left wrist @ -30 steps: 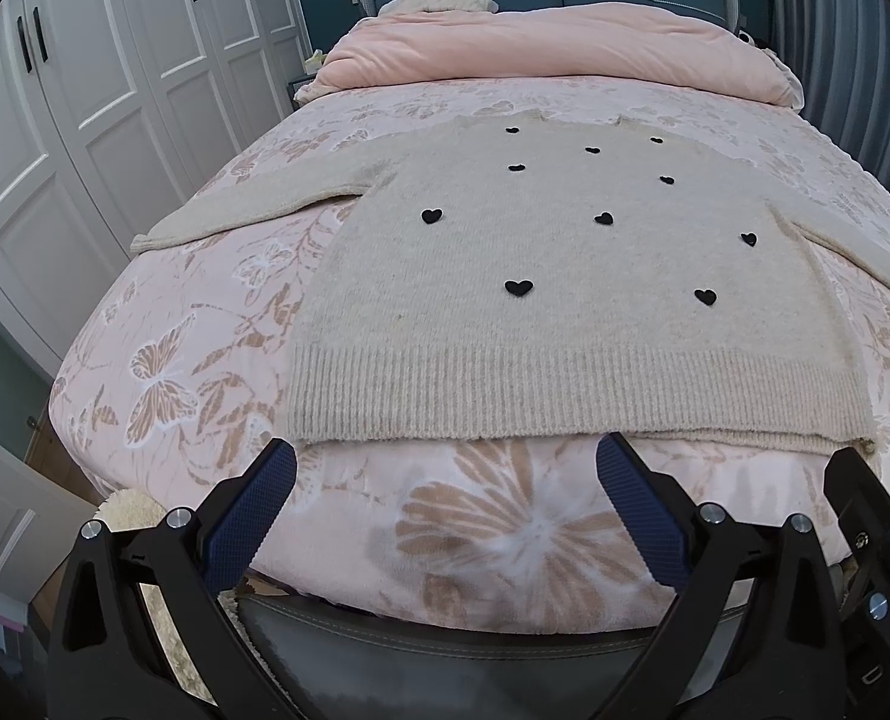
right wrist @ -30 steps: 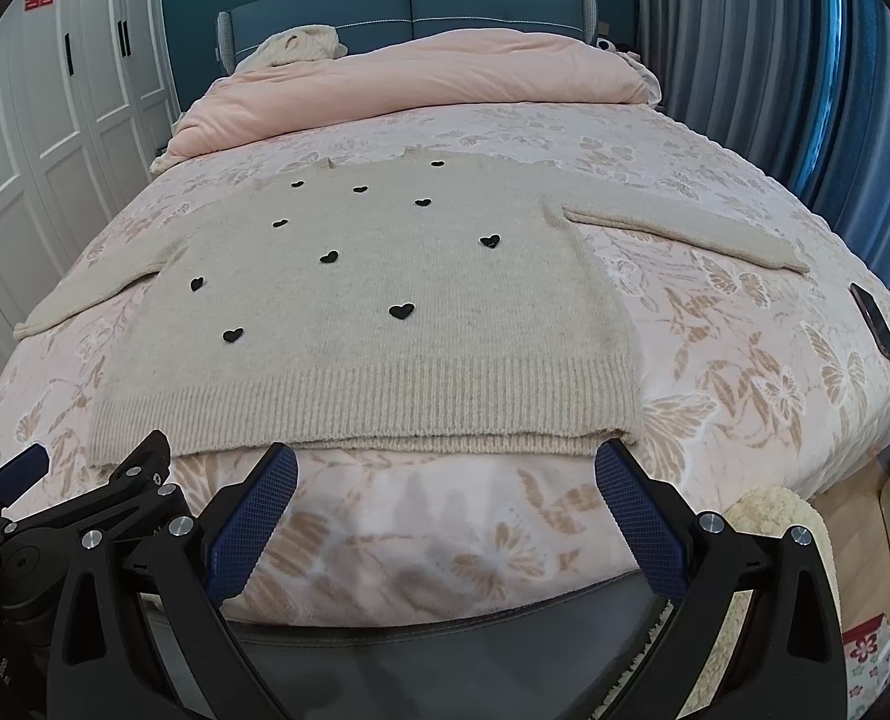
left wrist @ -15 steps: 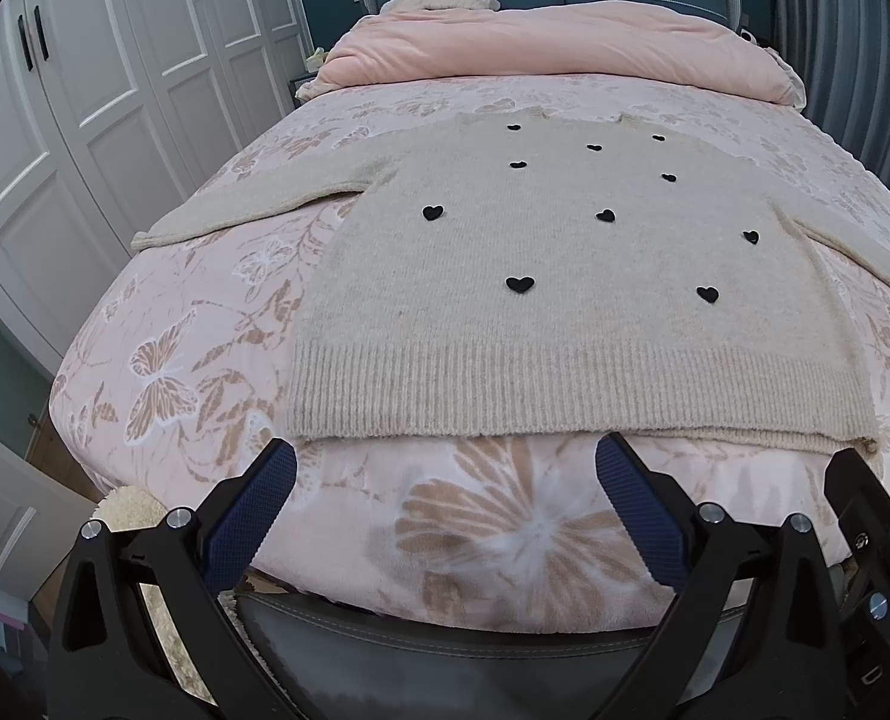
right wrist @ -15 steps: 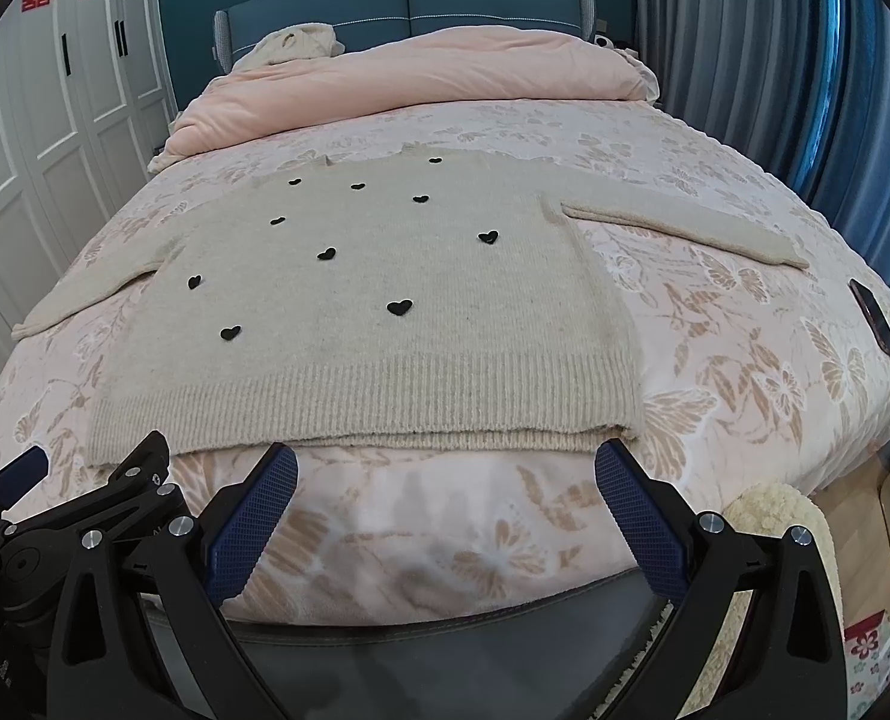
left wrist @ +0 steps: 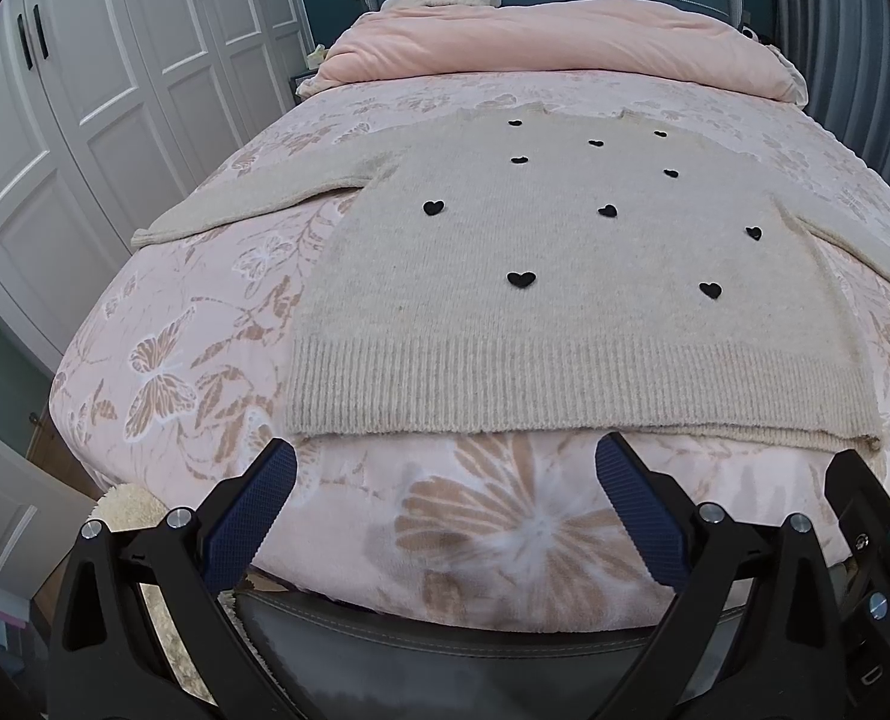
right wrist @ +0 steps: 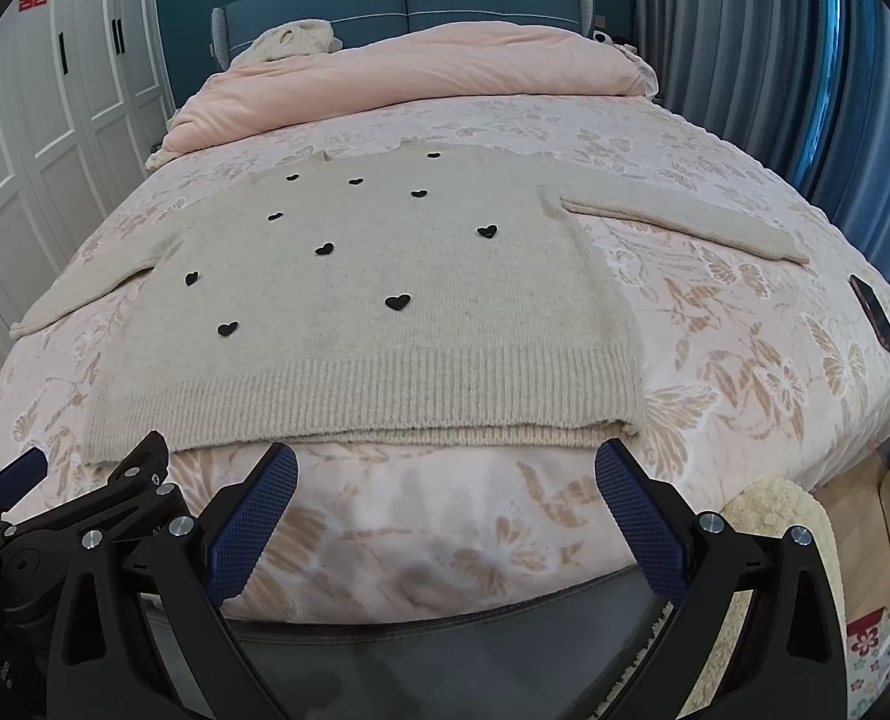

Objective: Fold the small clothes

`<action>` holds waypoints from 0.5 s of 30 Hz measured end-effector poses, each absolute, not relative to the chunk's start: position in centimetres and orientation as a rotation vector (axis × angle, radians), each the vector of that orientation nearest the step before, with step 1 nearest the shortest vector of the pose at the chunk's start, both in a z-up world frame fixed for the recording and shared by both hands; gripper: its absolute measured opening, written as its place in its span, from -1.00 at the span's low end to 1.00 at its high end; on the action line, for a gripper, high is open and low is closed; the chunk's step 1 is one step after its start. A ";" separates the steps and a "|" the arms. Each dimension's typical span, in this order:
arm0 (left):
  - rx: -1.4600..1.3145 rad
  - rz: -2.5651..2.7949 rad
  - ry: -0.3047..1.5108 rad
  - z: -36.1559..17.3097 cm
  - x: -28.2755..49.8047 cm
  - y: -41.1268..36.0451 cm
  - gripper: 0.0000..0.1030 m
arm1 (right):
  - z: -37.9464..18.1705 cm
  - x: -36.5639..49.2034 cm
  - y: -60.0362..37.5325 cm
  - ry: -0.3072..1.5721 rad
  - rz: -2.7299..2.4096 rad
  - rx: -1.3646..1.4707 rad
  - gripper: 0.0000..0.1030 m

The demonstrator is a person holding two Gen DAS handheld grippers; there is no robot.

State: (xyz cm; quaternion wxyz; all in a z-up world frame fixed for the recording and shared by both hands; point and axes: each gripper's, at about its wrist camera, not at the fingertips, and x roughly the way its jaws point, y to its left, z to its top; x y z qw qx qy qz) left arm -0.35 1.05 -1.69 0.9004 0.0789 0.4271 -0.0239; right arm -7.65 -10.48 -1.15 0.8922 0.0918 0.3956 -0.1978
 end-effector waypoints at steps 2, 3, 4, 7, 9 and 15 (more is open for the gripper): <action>0.164 -0.049 0.883 -1.6 -0.3 1.0 0.89 | -1.1 -7.6 -10.5 0.822 -0.410 0.191 0.90; 0.163 -0.048 0.884 -1.6 -0.3 1.0 0.89 | -1.2 -7.7 -10.5 0.821 -0.410 0.191 0.90; 0.164 -0.048 0.885 -1.6 -0.3 0.9 0.89 | -1.3 -7.8 -10.6 0.821 -0.410 0.191 0.90; 0.165 -0.048 0.886 -1.7 -0.3 1.0 0.89 | -1.2 -7.6 -10.5 0.823 -0.410 0.193 0.90; 0.166 -0.047 0.887 -1.7 -0.2 1.0 0.89 | -1.2 -7.6 -10.5 0.823 -0.411 0.192 0.90; 0.171 -0.037 0.906 -2.1 0.1 0.7 0.89 | -2.2 -7.8 -10.8 0.840 -0.407 0.205 0.90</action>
